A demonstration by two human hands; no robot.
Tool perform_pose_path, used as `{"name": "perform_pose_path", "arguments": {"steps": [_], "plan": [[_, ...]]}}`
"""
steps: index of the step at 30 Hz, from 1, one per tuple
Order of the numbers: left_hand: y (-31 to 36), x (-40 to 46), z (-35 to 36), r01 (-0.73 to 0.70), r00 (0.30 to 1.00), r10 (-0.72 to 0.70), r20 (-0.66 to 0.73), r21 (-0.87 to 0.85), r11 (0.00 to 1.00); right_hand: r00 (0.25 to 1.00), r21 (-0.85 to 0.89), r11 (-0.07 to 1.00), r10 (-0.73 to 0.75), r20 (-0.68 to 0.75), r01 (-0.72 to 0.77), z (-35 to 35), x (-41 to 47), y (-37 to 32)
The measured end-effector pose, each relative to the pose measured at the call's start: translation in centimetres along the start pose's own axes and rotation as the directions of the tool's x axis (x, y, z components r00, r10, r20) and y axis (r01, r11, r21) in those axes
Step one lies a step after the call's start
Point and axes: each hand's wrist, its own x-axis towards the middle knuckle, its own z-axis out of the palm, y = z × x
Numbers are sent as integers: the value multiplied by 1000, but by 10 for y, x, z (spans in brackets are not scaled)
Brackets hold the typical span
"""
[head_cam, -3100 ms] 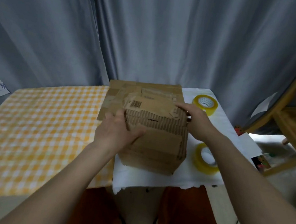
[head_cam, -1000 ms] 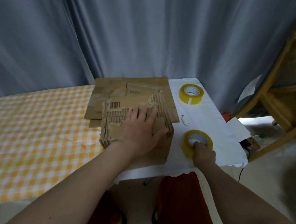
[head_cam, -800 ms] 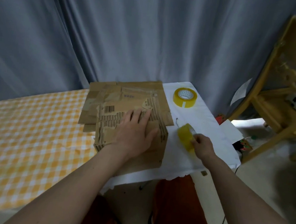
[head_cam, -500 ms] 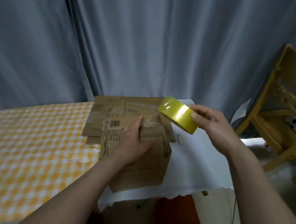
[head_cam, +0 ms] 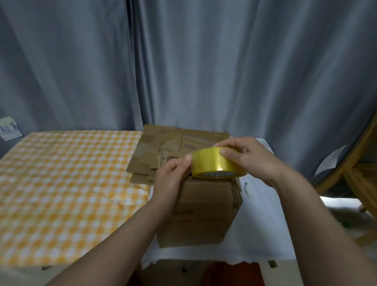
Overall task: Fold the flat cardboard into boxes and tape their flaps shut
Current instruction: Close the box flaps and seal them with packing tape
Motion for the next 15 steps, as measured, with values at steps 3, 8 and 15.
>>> {"name": "perform_pose_path", "arguments": {"steps": [3, 8, 15], "plan": [[1, -2, -1, 23, 999, -23, -27, -4, 1000, 999, -81, 996, -34, -16, 33, 7, 5, -3], [2, 3, -3, 80, 990, -99, -97, -184, 980, 991, -233, 971, -82, -103, 56, 20, 11, 12], [-3, 14, -11, 181, 961, -228, -159, -266, 947, 855, 364, 927, 260, -449, -90, 74, 13, 51]]}}
